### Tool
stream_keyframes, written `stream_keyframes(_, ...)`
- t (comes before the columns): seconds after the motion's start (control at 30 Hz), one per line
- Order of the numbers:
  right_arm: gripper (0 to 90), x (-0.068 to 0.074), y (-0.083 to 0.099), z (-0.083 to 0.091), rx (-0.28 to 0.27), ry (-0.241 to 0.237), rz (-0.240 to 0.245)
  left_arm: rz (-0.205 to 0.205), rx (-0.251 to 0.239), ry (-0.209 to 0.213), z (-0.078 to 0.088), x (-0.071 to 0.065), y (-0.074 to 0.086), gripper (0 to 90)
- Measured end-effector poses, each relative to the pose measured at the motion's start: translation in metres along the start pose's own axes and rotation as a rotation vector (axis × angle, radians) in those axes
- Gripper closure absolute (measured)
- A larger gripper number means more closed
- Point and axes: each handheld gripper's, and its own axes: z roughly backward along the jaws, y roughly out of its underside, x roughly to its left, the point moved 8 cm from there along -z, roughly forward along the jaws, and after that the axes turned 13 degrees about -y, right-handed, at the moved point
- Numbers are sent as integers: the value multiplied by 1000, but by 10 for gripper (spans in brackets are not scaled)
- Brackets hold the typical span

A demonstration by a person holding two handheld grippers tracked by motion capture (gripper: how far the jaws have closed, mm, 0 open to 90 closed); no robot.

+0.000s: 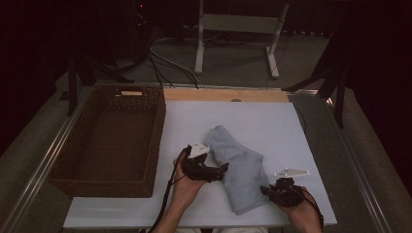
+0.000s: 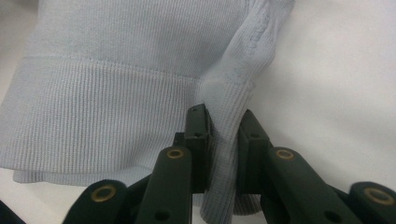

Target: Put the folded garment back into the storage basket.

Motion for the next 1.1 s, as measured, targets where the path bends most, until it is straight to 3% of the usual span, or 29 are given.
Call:
stream_keyframes(0.3, 783, -4, 3, 4, 4, 8, 2, 0, -10, -6, -1, 5, -2, 46)
stream_keyframes(0.43, 783, -6, 4, 6, 4, 14, 5, -10, -27, -29, -2, 8, -4, 46)
stream_keyframes(0.7, 781, -8, 6, 9, 8, 23, 10, -2, -34, -24, -3, 12, -7, 46)
stream_keyframes(0.97, 780, -12, 8, 12, 9, 33, 14, 5, -24, -47, -12, 17, -6, 46)
stream_keyframes(1.1, 780, -13, 8, 14, 6, 37, 14, 9, 12, -65, -19, 20, -3, 47)
